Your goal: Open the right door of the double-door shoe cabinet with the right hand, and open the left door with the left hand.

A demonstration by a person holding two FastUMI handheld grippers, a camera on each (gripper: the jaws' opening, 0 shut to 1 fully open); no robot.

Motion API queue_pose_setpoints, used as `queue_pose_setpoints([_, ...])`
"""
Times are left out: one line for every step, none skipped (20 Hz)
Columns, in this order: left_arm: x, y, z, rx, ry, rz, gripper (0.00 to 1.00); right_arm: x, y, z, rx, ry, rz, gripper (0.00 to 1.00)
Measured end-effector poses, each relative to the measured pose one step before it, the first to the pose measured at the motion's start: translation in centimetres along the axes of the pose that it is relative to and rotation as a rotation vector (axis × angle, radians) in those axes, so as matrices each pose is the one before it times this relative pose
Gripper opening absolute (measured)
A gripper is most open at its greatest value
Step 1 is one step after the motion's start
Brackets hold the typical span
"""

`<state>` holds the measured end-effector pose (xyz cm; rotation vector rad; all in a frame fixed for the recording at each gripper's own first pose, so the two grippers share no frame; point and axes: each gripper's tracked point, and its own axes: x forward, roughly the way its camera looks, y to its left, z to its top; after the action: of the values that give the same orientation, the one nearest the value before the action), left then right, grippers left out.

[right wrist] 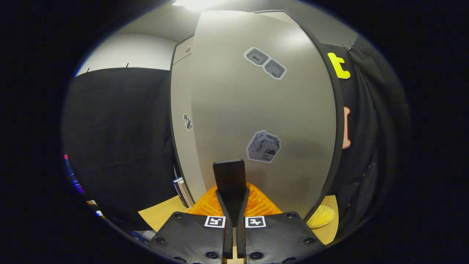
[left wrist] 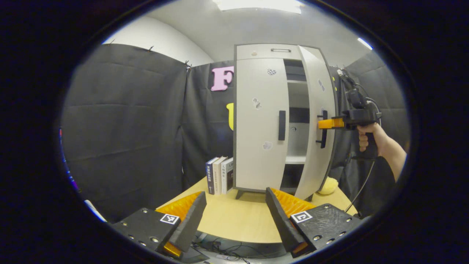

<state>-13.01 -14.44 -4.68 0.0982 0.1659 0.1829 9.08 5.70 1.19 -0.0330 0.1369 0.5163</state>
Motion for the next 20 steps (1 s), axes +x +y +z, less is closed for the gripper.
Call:
queue_pose_setpoints([-0.016,-0.755,0.171,0.01261,-0.00449,-0.00792,0.96,-0.487,-0.284,-0.091,0.00391,-0.01269,-0.00724,0.06])
queue_pose_setpoints([0.243,-0.873,0.183,0.00621,-0.00699,-0.01451,0.96,-0.586,-0.394,-0.019,0.00319,-0.01361,-0.00773,0.06])
queue_pose_setpoints([0.245,-0.883,0.042,-0.00209,-0.00809,-0.01849,0.96,-0.373,-0.286,-0.025,0.00402,-0.00722,-0.00443,0.06])
queue_pose_setpoints([0.169,-1.013,0.247,-0.00944,-0.00826,-0.02817,0.96,-0.343,-0.324,0.013,0.00583,-0.00208,-0.00218,0.05])
queue_pose_setpoints([0.208,-1.09,-0.064,-0.01239,-0.00544,-0.02988,0.96,-0.319,-0.315,-0.061,0.01248,0.00076,-0.00493,0.05])
queue_pose_setpoints([0.177,-0.779,-0.029,-0.00988,0.00026,-0.02385,0.94,-0.224,-0.303,-0.016,0.00876,-0.00047,-0.00642,0.06])
queue_pose_setpoints([-0.033,-0.477,-0.314,-0.00389,0.00266,-0.01633,0.94,-0.294,-0.294,0.051,0.00613,-0.00344,-0.00802,0.06])
queue_pose_setpoints([0.0,-0.405,-0.129,0.00158,0.00136,-0.01008,0.96,-0.205,-0.257,0.02,0.00344,-0.00267,-0.01022,0.05])
queue_pose_setpoints([-0.153,-0.3,-0.287,0.0036,0.0024,-0.00734,0.96,-0.292,-0.218,-0.044,0.00199,-0.00448,-0.00871,0.05])
queue_pose_setpoints([-0.109,-0.207,-0.276,0.00238,0.00538,-0.00649,0.96,-0.208,-0.238,0.006,0.00549,-0.00231,-0.00953,0.05])
queue_pose_setpoints([-0.09,-0.321,-0.497,-0.00059,0.00846,-0.00748,0.96,-0.183,-0.199,0.007,0.00554,-0.00336,-0.0075,0.05])
queue_pose_setpoints([0.036,-0.169,-0.406,-0.00351,0.00931,-0.0056,0.96,-0.174,-0.265,0.039,0.00309,-0.0013,-0.00555,0.05])
queue_pose_setpoints([-0.017,0.039,-0.31,-0.00659,0.00682,-0.00417,0.96,-0.197,-0.213,0.042,0.004,-0.00316,-0.00272,0.03])
queue_pose_setpoints([-0.109,-0.011,-0.127,-0.00976,0.00388,-0.00219,0.96,-0.115,-0.214,0.038,0.00503,-0.00077,-0.00148,0.05])
queue_pose_setpoints([0.08,0.184,-0.223,-0.01163,0.00284,0.0,0.96,-0.003,-0.188,0.019,0.00907,0.00093,-0.00356,0.05])
queue_pose_setpoints([-0.069,0.194,-0.065,-0.01212,0.00278,0.00395,0.96,-0.032,-0.214,-0.035,0.0026,0.00054,-0.00371,0.05])
queue_pose_setpoints([-0.01,0.33,-0.104,-0.01207,0.00221,0.00753,0.96,-0.099,-0.109,0.02,-0.00307,-0.0054,-0.00301,0.03])
queue_pose_setpoints([-0.12,0.397,0.126,-0.0122,-0.00133,0.00996,0.96,-0.086,-0.166,0.159,-0.00233,-0.00646,-0.00609,0.07])
queue_pose_setpoints([0.044,0.297,-0.07,-0.0116,-0.00284,0.0045,0.94,-0.003,-0.246,0.0,0.00362,-0.00425,-0.00686,0.05])
queue_pose_setpoints([0.051,0.189,0.005,-0.00892,-0.00024,0.00222,0.96,0.028,-0.132,0.055,0.0025,-0.00346,-0.00337,0.05])
